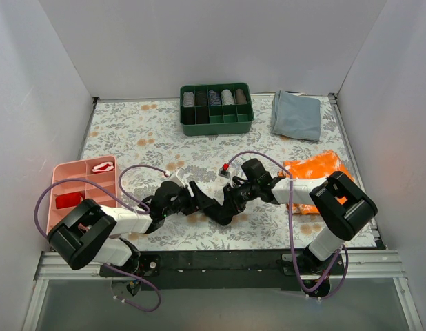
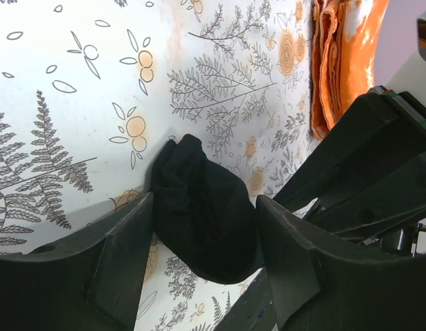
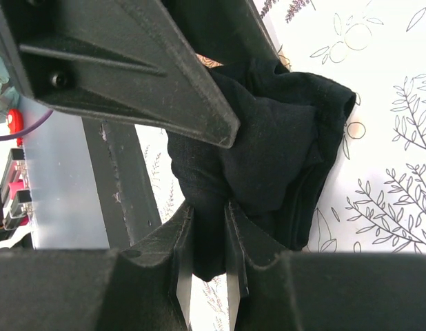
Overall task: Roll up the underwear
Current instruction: Roll the underwear to the center of the board.
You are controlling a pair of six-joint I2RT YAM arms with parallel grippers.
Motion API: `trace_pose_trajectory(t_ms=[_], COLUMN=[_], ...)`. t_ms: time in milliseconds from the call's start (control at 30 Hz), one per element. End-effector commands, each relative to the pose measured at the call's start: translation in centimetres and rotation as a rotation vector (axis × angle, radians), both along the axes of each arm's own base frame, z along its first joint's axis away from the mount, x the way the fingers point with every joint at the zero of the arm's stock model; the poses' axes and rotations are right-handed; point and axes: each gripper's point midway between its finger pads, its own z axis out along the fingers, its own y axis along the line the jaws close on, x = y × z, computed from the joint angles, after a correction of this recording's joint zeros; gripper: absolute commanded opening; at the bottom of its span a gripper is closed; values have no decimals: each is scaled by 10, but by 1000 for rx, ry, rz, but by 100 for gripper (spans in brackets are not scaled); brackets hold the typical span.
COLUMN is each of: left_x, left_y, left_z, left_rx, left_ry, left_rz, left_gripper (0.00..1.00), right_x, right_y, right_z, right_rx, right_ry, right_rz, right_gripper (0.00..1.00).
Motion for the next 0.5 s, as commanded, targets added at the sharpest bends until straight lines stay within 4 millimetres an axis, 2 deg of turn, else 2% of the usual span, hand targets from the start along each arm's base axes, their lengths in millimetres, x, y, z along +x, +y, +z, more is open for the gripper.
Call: trace_pose_trajectory(t_ms=[0,100,200,300,367,467], left_x=[5,6,2,-5,-7,-12], left_y=[-5,-2,8,18,23,23], left_z=[10,7,2,2,6,7], left_rx=[-24,-2,31,37,24,-2], left_ry=[-35,-27,-19,-9,-11,14], left_rz=[11,26,45,67,90,91], left_gripper=[59,71,72,76,77,77], right_x=[2,3,4,4,4,4], right_y=[4,3,2,1,1,1], right_z=[2,0,-1,-2,-1,-1], right_rx=[-1,-12,-19,-23,-24,-23], right_ry=[20,22,17,16,14,12], right_rz=[1,-7,-15,-15,-16,-17], right_gripper=[22,22,22,22,22,23])
